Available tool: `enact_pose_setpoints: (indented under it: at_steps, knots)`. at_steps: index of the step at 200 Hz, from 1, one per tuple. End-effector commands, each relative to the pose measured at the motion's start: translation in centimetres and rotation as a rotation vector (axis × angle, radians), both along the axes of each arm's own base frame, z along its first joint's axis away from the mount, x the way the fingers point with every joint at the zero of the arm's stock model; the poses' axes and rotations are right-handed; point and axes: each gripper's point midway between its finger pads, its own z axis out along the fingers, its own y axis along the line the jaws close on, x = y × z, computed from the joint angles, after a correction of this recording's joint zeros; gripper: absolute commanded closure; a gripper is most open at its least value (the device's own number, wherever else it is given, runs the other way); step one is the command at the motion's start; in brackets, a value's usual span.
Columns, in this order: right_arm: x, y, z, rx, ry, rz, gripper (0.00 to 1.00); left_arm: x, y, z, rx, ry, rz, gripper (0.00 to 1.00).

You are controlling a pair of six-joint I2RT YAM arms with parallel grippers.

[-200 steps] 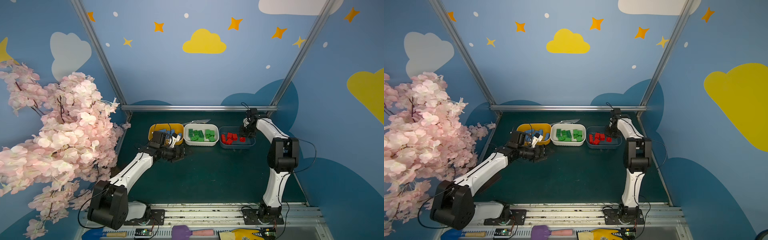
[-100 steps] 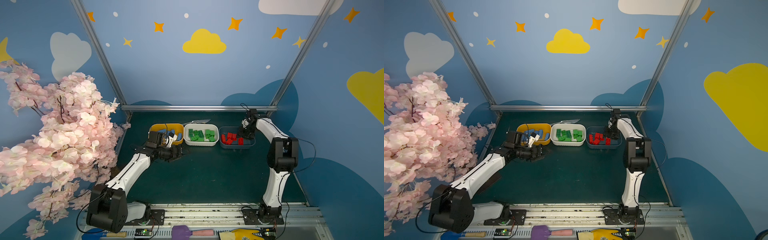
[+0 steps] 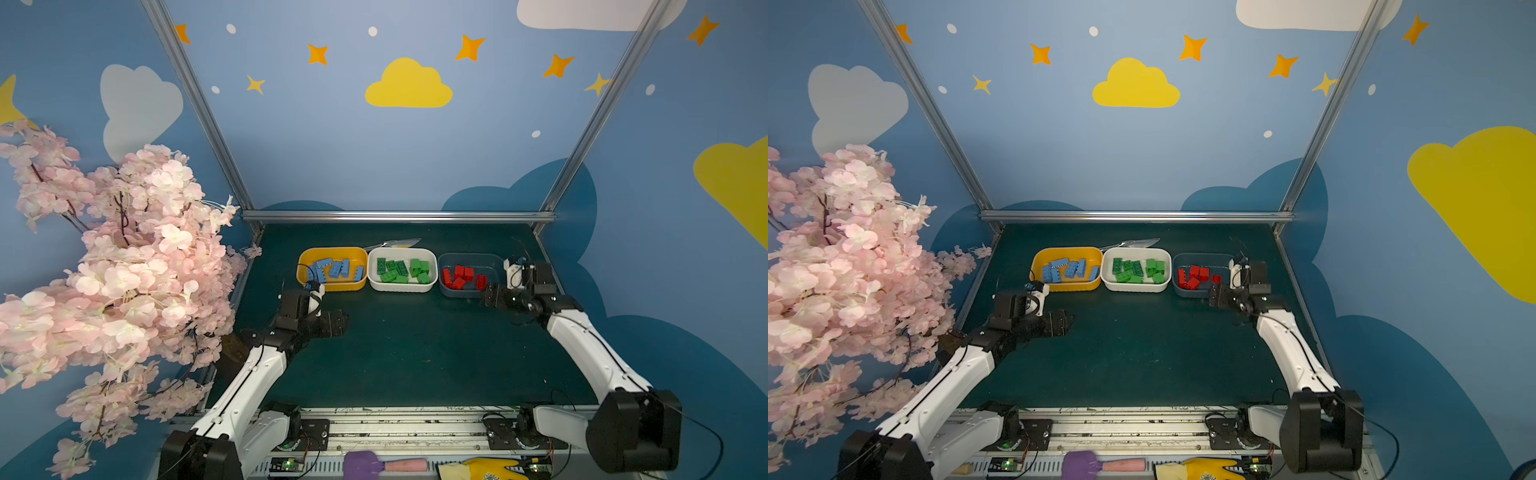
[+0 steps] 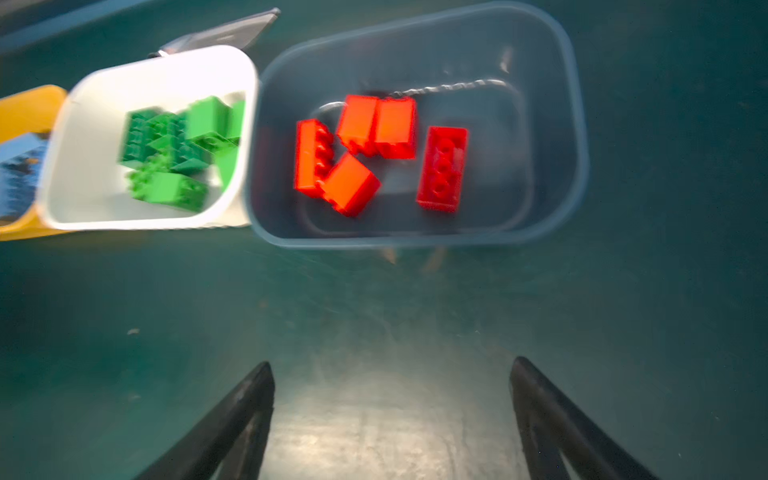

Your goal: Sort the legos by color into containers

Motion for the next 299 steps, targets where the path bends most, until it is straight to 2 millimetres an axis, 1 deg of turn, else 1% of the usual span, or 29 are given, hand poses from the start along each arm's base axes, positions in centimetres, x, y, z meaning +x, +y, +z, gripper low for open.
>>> enact_pose_setpoints:
  at_steps: [1, 2, 9, 17, 24, 45, 68, 79, 93, 105, 110, 119, 125, 140, 173, 196, 224, 250, 263, 299]
  knots:
    - [0.8, -2.0, 0.5, -0.104, -0.249, -0.038, 0.11, 3.9, 3.1, 2.7, 0.162, -0.222, 0.087, 0.00]
    - [0.9, -2.0, 0.8, -0.107, -0.265, -0.037, 0.11, 4.0, 3.1, 2.7, 0.167, -0.224, 0.086, 0.00]
    - [0.6, -2.5, 0.5, -0.134, -0.322, -0.047, 0.11, 4.5, 3.5, 2.8, 0.206, -0.252, 0.079, 0.00]
    - [0.4, -3.1, 0.7, -0.160, -0.386, -0.065, 0.11, 5.0, 3.8, 2.7, 0.244, -0.277, 0.072, 0.00]
    - [0.1, -3.4, 0.4, -0.186, -0.423, -0.065, 0.11, 5.3, 3.9, 2.2, 0.273, -0.296, 0.055, 0.00]
    - [0.2, -4.4, -0.9, -0.209, -0.465, -0.094, 0.11, 6.5, 4.3, 1.2, 0.329, -0.389, 0.038, 0.00]
    - [1.9, -4.7, -1.3, -0.156, -0.426, -0.130, 0.11, 7.9, 4.6, 0.6, 0.358, -0.451, 0.018, 0.00]
    - [3.1, -4.1, -1.2, -0.141, -0.435, -0.095, 0.11, 8.7, 4.5, 0.5, 0.356, -0.464, 0.012, 0.00]
    - [4.5, -3.5, -1.7, -0.130, -0.425, -0.063, 0.11, 9.8, 4.2, 0.5, 0.363, -0.475, -0.010, 0.00]
    - [5.4, -3.9, -3.1, -0.131, -0.382, -0.083, 0.11, 10.6, 4.6, 0.7, 0.320, -0.497, 0.024, 0.00]
    - [5.6, -3.8, -3.6, -0.131, -0.378, -0.081, 0.11, 10.8, 4.6, 0.3, 0.308, -0.493, 0.023, 0.00]
    - [5.7, -3.8, -4.1, -0.131, -0.383, -0.083, 0.11, 10.7, 4.6, -0.2, 0.309, -0.481, 0.012, 0.00]
    - [5.7, -3.8, -4.4, -0.135, -0.386, -0.081, 0.11, 10.7, 4.5, -0.2, 0.303, -0.490, 0.009, 0.00]
    - [5.7, -4.0, -4.4, -0.119, -0.376, -0.080, 0.11, 10.6, 4.7, -0.3, 0.278, -0.494, 0.006, 0.00]
    - [6.2, -3.4, -4.5, -0.096, -0.354, -0.035, 0.11, 10.8, 5.0, -0.7, 0.257, -0.483, 0.006, 0.00]
    - [6.1, -3.4, -4.5, -0.096, -0.353, -0.034, 0.11, 10.6, 4.7, -0.7, 0.250, -0.488, -0.007, 0.00]
    - [6.2, -3.0, -3.9, -0.091, -0.338, -0.012, 0.11, 10.4, 4.3, -0.2, 0.244, -0.495, -0.033, 0.00]
    - [6.0, -2.8, -3.5, -0.089, -0.337, 0.000, 0.11, 10.2, 3.6, 1.0, 0.233, -0.495, -0.083, 0.00]
    - [6.0, -3.0, -3.3, -0.091, -0.336, -0.012, 0.11, 10.0, 3.3, 1.2, 0.229, -0.500, -0.102, 0.00]
    - [6.0, -3.2, -3.1, -0.093, -0.331, -0.024, 0.11, 10.1, 2.9, 1.1, 0.221, -0.485, -0.128, 0.00]
